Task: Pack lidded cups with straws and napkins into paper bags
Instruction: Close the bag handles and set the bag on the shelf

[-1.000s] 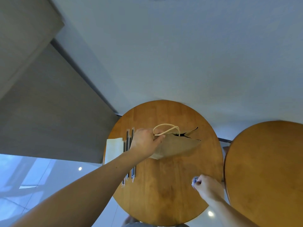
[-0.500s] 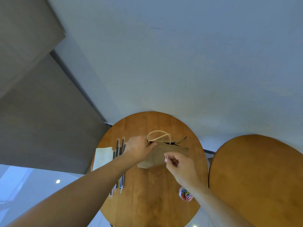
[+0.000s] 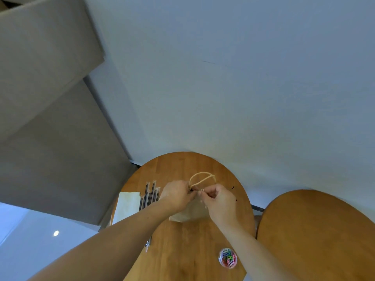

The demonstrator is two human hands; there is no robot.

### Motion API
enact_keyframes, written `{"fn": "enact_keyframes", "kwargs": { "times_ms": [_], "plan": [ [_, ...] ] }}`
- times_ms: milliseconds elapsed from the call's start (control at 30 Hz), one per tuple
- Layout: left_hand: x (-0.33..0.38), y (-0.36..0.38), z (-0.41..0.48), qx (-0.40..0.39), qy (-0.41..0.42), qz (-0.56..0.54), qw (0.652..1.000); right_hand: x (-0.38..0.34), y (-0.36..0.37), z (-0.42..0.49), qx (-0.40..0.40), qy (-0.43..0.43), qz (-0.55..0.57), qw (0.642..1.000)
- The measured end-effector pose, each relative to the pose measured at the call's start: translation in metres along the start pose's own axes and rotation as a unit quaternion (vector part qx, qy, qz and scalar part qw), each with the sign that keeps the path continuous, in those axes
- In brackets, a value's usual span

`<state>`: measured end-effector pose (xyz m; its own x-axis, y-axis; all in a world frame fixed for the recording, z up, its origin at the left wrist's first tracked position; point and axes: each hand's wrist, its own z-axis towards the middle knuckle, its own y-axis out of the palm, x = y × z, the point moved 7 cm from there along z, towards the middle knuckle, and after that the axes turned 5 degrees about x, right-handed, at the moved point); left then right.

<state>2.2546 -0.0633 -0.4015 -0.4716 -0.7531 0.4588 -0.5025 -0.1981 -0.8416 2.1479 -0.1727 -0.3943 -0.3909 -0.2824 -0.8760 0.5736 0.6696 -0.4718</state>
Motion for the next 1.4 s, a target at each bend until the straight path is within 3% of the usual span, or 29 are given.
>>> {"fn": "enact_keyframes", "kwargs": {
  "times_ms": [533,800,1400],
  "plan": [
    [-0.001,0.002,0.009,-0.014,0.031,-0.005,0.999,0.002,0.004,0.006,-0.027,-0.023,0.016,0.999],
    [-0.001,0.003,0.013,-0.006,0.050,0.023,0.998,-0.015,0.003,0.018,-0.031,-0.133,-0.061,0.989],
    [0.003,-0.001,0.022,0.014,0.095,0.026,0.995,-0.013,0.012,0.044,-0.120,-0.159,-0.206,0.958]
  ]
}}
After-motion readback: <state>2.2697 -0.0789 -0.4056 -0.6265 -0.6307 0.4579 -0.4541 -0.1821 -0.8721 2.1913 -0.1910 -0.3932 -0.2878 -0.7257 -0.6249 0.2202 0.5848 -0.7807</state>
